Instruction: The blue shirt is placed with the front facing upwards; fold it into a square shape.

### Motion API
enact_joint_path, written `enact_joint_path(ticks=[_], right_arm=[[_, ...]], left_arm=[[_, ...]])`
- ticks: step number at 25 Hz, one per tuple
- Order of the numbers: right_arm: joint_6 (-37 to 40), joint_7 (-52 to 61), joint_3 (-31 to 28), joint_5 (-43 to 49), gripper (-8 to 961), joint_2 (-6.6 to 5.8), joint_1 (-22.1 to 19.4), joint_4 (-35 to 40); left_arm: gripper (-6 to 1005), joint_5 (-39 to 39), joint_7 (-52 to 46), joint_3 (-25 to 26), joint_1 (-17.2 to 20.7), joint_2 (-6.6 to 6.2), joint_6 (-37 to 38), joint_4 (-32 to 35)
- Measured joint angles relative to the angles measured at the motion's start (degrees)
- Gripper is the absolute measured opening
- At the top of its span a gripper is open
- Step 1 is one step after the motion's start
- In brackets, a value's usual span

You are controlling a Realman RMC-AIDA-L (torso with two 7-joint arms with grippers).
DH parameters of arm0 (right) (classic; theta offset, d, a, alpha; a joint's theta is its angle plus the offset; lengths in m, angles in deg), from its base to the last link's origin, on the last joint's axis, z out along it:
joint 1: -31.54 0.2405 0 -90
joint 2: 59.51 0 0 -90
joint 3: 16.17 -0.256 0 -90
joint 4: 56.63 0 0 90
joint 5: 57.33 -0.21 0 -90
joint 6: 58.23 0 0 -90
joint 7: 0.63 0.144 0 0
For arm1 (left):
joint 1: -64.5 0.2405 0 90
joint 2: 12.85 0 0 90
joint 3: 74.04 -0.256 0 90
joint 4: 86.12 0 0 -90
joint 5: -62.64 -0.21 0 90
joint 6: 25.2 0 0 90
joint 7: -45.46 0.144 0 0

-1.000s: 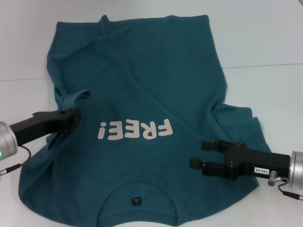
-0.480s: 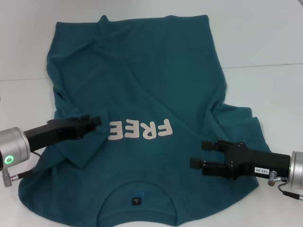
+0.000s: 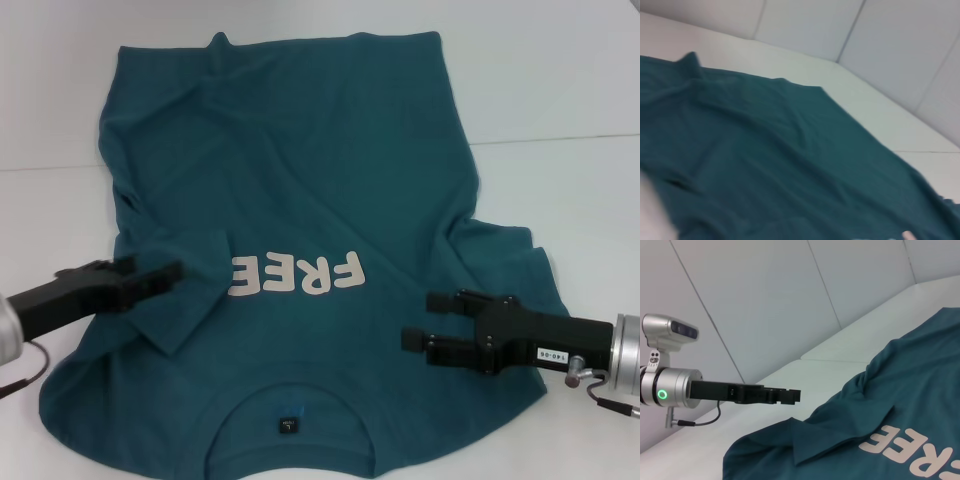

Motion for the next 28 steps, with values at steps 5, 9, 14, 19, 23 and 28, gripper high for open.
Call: enact_joint_path(ticks=[5,9,14,19,23,28], right_arm=[[0.05,0.16,0.0,0.05,884,-0.03,0.07,0.08],[0.26,0.2,0.0,0.07,884,-0.04,0.03,0.22],[0.33,0.23,0.01,0.11,884,-0.04,0.06,0.25],[0.43,0.24,0.23,0.14,884,-0.04,0.07,0.16],[0.47,0.31,0.48,0.14,884,-0.03,-0.07,0.22],[0.54,0.33,0.56,0.14,884,-0.03,-0.21,0.24]], left_arm=[[814,-2.64,1.23,3.4,1.23,-0.04,-0.4,0.5],[849,-3.47,1.59,4.97,2.09,0.07,-1.1,0.48],[848,-4.65,1.67,5.44,2.33,0.04,-1.41,0.18],[847,-6.63,1.7,4.86,1.89,0.09,-1.3,-1.02],[849,-6.73,1.71,4.22,1.78,0.1,0.04,-1.38],[847,-6.76,1.86,3.89,1.77,0.12,3.94,-1.11]])
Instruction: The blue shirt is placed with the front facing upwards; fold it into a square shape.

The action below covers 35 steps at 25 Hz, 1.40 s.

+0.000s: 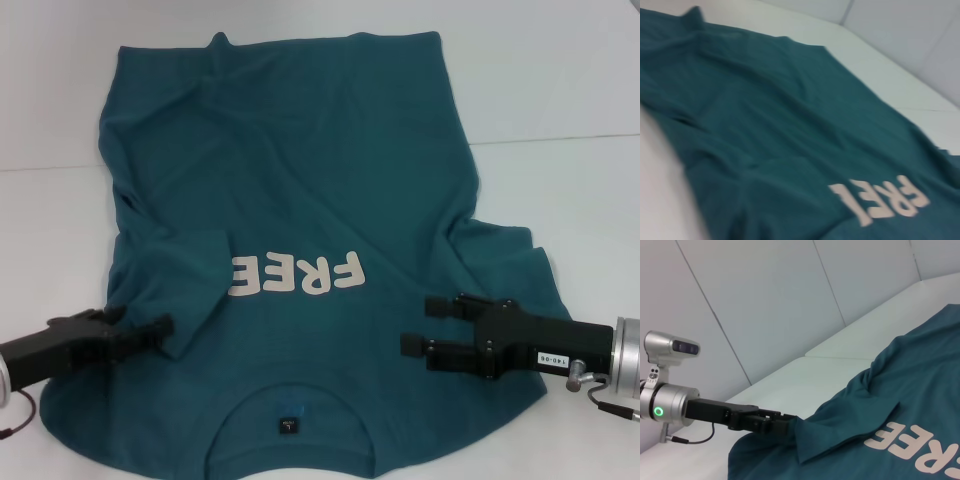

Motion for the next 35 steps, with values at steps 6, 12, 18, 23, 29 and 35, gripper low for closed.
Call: enact_joint_path(ticks=[6,12,18,23,29,35], right_arm=[[0.0,-0.24,0.0,-0.01,884,0.0,-0.14,-0.22],[0.0,-0.33,0.06,-0.01,884,0.0,-0.16,-0.26],[-0.01,-0.35,0.06,-0.01,883,0.0,-0.16,-0.26],[-0.01,-0.35,0.06,-0.01,882,0.0,-0.17,-0.27],[-0.01,-0.35,0.06,-0.01,882,0.0,-0.13,-0.27],[-0.11,-0.39,0.06,-0.01,883,0.0,-0.18,-0.16]], left_arm=[[845,-0.32,0.5,-0.17,-0.27,-0.11,3.73,0.14],[843,-3.61,0.5,-0.51,-0.67,-0.17,5.95,-0.07],[843,-4.57,0.98,-0.57,-0.78,-0.19,10.14,0.18],[844,-6.47,1.92,-0.53,-1.05,-0.27,12.76,0.34],[844,-6.17,3.25,0.55,-1.03,-0.26,17.41,1.96],[844,-1.79,4.51,1.03,-1.14,-0.21,17.43,1.49]])
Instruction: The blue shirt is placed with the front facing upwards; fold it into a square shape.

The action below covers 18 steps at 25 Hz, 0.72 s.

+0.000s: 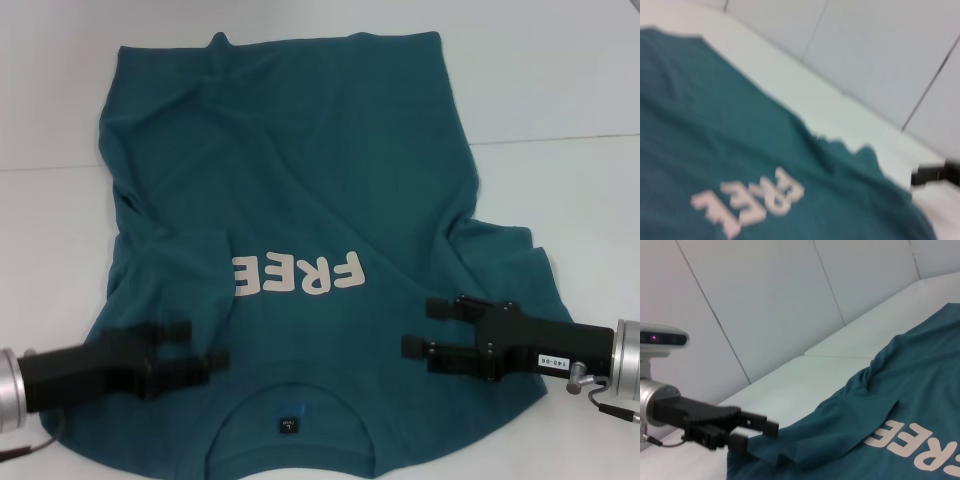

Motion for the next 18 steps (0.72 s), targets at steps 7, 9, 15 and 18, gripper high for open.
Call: enact_joint_path(ticks=[7,9,15,18], right_arm=[[-0.32,0.87,-0.51,-0.17,883,-0.68,-0.69,0.36],[-0.38,2.02,-0.65,-0.27,883,-1.28,-1.45,1.12],[-0.61,8.98,-1.46,-0.11,884,-2.64,-4.54,7.12],[-0.33,13.37,-1.51,0.0,883,-4.28,-5.66,9.16]], left_arm=[[844,6.74,0.98,-0.66,-0.49,0.18,0.22,-1.61],[846,6.87,1.3,-0.75,-0.96,0.29,0.23,-2.54],[848,7.48,5.47,-1.0,-2.19,0.23,0.32,-6.36],[850,7.18,9.42,-2.24,-2.54,0.15,0.3,-7.98]])
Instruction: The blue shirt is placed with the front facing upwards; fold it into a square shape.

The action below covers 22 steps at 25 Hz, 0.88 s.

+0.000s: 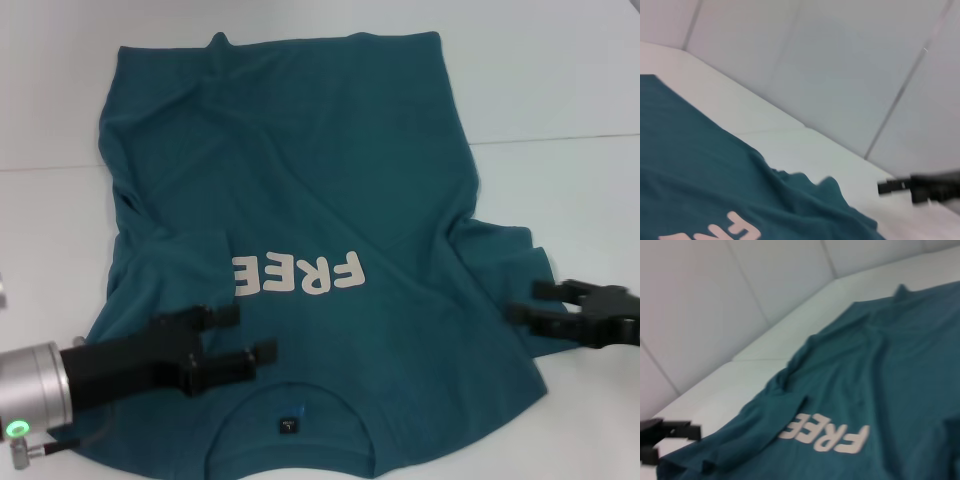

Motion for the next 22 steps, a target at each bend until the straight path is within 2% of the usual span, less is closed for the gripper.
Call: enact_joint_path(ticks=[5,9,12,19,22], right_arm=[[-0.15,8.69,-0.27,0.09,883,-3.18,-0.66,1.11],[-0.5,16.47,-0.38,1.82,884,-4.48,-0.55,2.51],[-2.7,22.75,-0.56,5.39,883,-4.34,-0.02,5.6],[-7.18,27.52,-0.32,10.25,882,-3.74,2.06,7.07],[-9.78,28.1,-0.39,11.6,882,-2.96,3.21,7.2]], left_arm=[[848,-0.38,6.78,-1.46,0.46,0.12,0.31,-0.82],[844,-0.44,7.23,-1.63,0.52,0.14,0.32,-1.36],[843,-0.45,7.06,-1.77,0.51,0.17,0.38,-1.36],[843,-0.41,6.77,-1.81,0.04,0.08,0.47,-1.35],[843,-0.43,6.48,-1.81,-0.17,-0.01,0.53,-1.35]])
